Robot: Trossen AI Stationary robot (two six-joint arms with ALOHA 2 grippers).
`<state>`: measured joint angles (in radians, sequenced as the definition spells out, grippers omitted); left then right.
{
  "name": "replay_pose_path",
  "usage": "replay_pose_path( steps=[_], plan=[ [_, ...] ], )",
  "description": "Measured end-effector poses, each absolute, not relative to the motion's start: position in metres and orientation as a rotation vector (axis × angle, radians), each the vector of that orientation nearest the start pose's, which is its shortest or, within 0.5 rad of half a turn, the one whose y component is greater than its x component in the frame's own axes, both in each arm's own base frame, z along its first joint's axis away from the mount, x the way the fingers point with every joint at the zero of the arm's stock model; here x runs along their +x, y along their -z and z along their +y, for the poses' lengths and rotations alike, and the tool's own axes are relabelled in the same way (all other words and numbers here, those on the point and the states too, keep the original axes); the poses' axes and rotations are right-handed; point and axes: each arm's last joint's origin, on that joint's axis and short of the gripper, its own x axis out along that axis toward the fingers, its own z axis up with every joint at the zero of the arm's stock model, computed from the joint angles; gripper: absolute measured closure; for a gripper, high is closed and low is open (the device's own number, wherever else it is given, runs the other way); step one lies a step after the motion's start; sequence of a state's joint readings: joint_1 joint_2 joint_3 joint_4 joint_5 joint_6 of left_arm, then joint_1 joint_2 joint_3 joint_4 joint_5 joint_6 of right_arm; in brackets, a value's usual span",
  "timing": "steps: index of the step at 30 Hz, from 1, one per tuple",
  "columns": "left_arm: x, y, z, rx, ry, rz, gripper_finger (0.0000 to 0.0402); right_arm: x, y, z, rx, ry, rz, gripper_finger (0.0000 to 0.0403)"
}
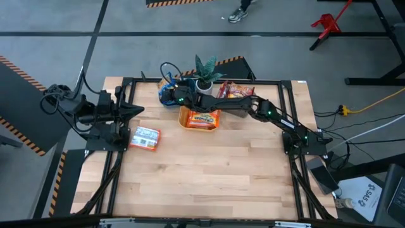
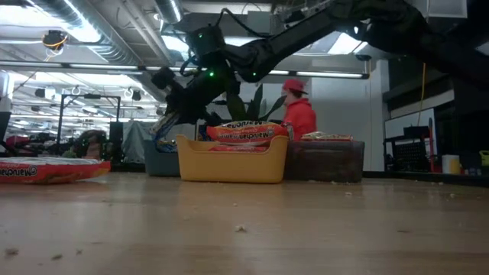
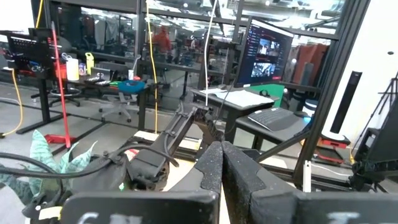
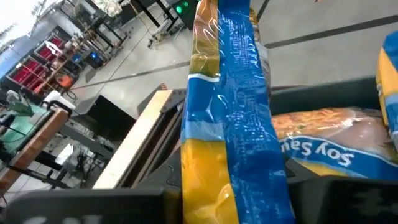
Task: Sort Maruchan noodles
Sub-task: Put the blue noodle pack into the blue bin
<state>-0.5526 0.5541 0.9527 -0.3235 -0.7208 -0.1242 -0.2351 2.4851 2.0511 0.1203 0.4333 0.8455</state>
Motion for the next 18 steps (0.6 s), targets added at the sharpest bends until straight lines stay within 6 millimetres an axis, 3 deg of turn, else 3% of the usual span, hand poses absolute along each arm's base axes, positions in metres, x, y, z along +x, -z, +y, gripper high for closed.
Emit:
replay_pose_path(
  steps=[6, 13, 18],
  plan=[
    [0.084, -0.399, -0.03, -0.168, -0.164, -0.07, 0.0401, 0.544, -0.184, -0.156, 0.826, 0.761, 0.035, 0.0316],
    [0.084, -0.399, -0.03, -0.164, -0.165, -0.065, 0.0401, 0.541, -0.183, -0.168, 0.85, 0.712, 0.065, 0.0213],
    [0.084, -0.399, -0.03, -0.164, -0.165, -0.065, 0.0401, 0.54, -0.183, -0.173, 0.836, 0.665, 0.094, 0.0168]
  ],
)
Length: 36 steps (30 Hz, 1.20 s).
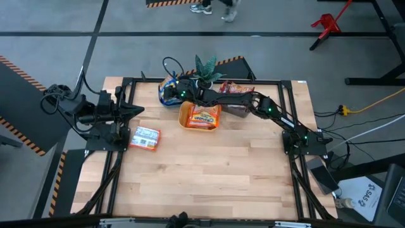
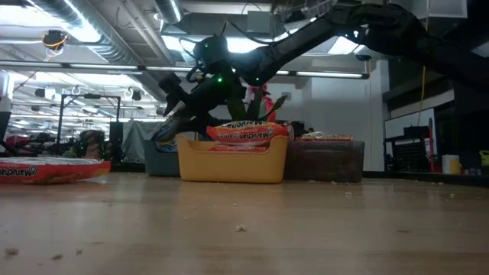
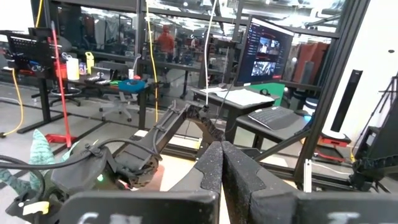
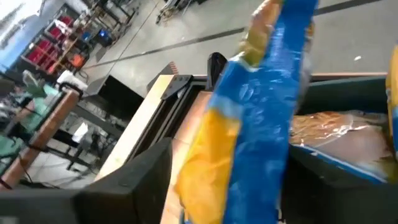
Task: Sort Maruchan noodles
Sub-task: Put the blue noodle pack into the blue bin
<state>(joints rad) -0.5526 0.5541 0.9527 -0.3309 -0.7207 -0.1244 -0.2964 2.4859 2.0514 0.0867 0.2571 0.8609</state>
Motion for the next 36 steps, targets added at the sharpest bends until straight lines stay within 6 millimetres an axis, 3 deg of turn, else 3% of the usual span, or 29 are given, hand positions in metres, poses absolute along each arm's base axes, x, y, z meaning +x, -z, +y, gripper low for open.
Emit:
replay_pose_path(
  steps=[6, 15, 27, 36],
  plan=[
    [0.084, -0.399, -0.03, -0.168, -0.157, -0.063, 0.0401, 0.537, -0.189, -0.178, 0.815, 0.669, 0.213, 0.0157],
    [0.084, -0.397, -0.03, -0.16, -0.158, -0.051, 0.0401, 0.533, -0.214, -0.172, 0.623, 0.789, 0.374, 0.0155],
    [0.084, -0.396, -0.03, -0.179, -0.158, -0.044, 0.0401, 0.523, -0.203, -0.167, 0.51, 0.841, 0.56, 0.0155],
    [0.085, -0.393, -0.03, -0.168, -0.16, -0.014, 0.0401, 0.519, -0.215, -0.148, 0.352, 0.876, 0.634, 0.0155]
  ],
)
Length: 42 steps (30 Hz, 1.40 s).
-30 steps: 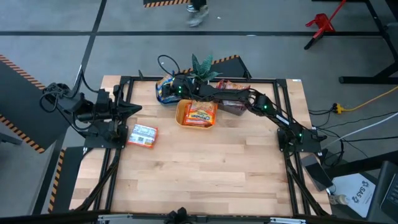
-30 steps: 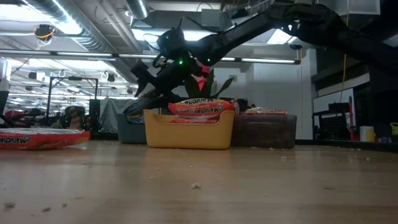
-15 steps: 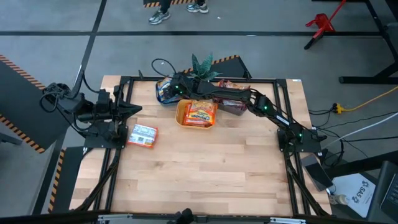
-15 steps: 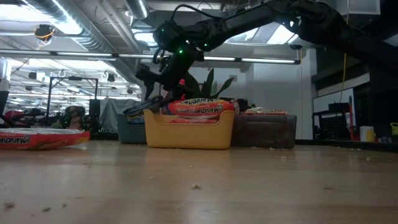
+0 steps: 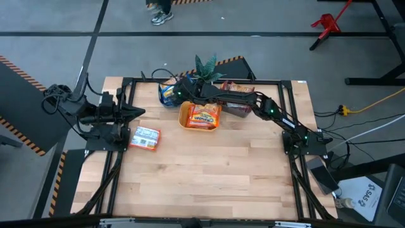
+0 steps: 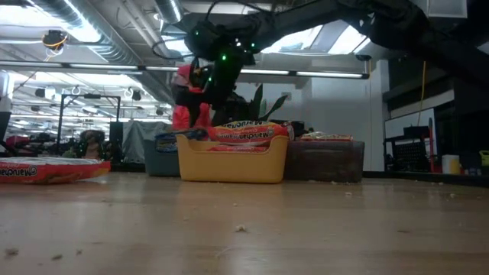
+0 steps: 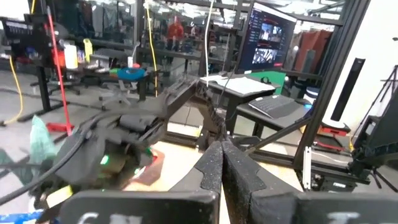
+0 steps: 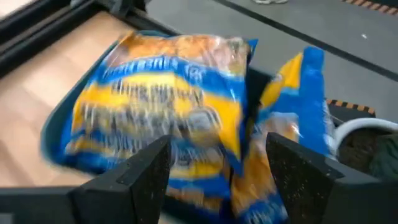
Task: Sort Maruchan noodles
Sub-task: Put the blue noodle pack into the blue bin, then put the orange noodle pack into the yellow bin
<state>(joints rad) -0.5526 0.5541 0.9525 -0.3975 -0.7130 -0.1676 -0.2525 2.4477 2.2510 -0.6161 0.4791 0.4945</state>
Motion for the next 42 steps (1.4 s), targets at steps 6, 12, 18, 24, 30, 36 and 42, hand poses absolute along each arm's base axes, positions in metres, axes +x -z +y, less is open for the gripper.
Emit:
replay_pose_path(
  steps=[6, 12, 18, 24, 30, 36, 42],
  plan=[
    [0.083, -0.377, -0.029, -0.2, -0.184, 0.118, 0.0401, 0.517, -0.239, -0.129, 0.288, 0.816, 0.62, 0.0155],
    [0.09, -0.349, -0.033, -0.316, -0.245, 0.246, 0.0401, 0.497, -0.286, -0.111, 0.215, 0.781, 0.643, 0.0155],
    [0.111, -0.286, -0.046, -0.391, -0.342, 0.397, 0.0401, 0.461, -0.347, -0.082, 0.143, 0.736, 0.652, 0.0155],
    [0.121, -0.221, -0.052, -0.472, -0.496, 0.525, 0.0401, 0.42, -0.397, -0.037, 0.097, 0.681, 0.65, 0.0155],
    [0.122, -0.17, -0.052, -0.522, -0.671, 0.618, 0.0401, 0.382, -0.427, 0.014, 0.054, 0.652, 0.64, 0.0155],
    [0.127, -0.146, -0.056, -0.505, -0.773, 0.745, 0.0401, 0.356, -0.44, 0.059, 0.025, 0.659, 0.593, 0.0155],
    [0.134, -0.127, -0.059, -0.47, -0.851, 0.828, 0.0401, 0.341, -0.441, 0.096, 0.044, 0.619, 0.575, 0.0155]
  ],
)
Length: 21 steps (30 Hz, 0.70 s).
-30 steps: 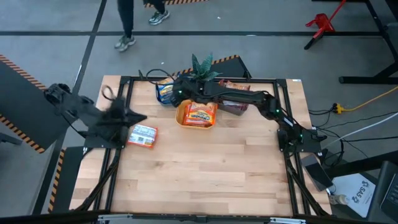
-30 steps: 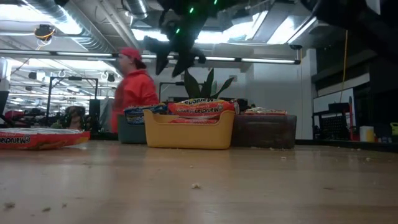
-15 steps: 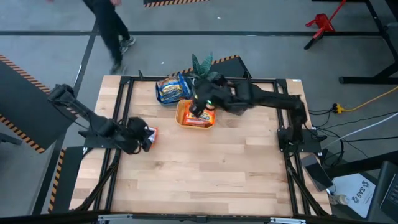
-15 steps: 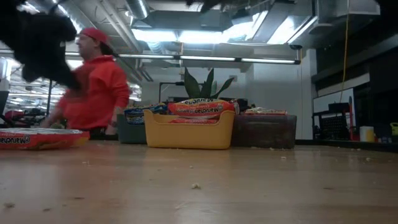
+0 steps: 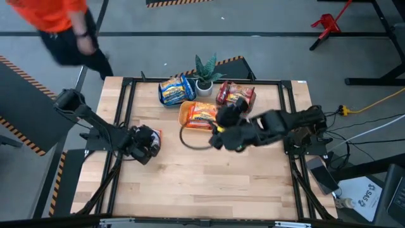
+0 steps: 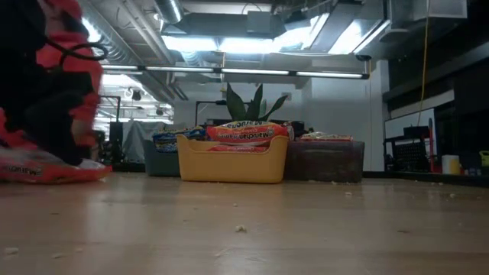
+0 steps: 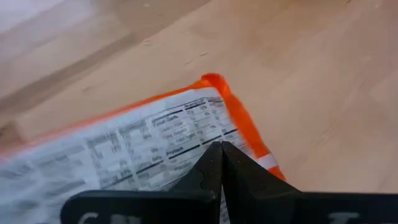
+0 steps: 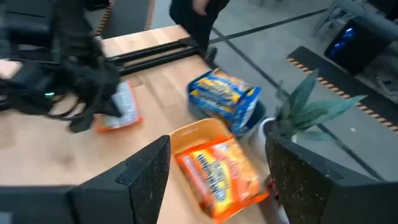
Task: Sort Maruchan noodles
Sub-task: Put the orange noodle pack into the yellow bin
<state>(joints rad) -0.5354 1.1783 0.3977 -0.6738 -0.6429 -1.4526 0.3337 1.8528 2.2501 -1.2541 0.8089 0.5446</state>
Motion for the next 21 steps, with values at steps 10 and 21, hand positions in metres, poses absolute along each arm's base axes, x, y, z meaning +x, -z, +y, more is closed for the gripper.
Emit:
replay_pose_path(
  steps=[10, 21],
  plan=[
    [0.161, -0.122, -0.079, -0.581, -0.678, 0.709, 0.0402, 0.318, -0.424, 0.169, 0.186, 0.503, 0.603, 0.0155],
    [0.206, -0.099, -0.09, -0.642, -0.571, 0.545, 0.0402, 0.296, -0.395, 0.228, 0.233, 0.514, 0.541, 0.0155]
  ],
)
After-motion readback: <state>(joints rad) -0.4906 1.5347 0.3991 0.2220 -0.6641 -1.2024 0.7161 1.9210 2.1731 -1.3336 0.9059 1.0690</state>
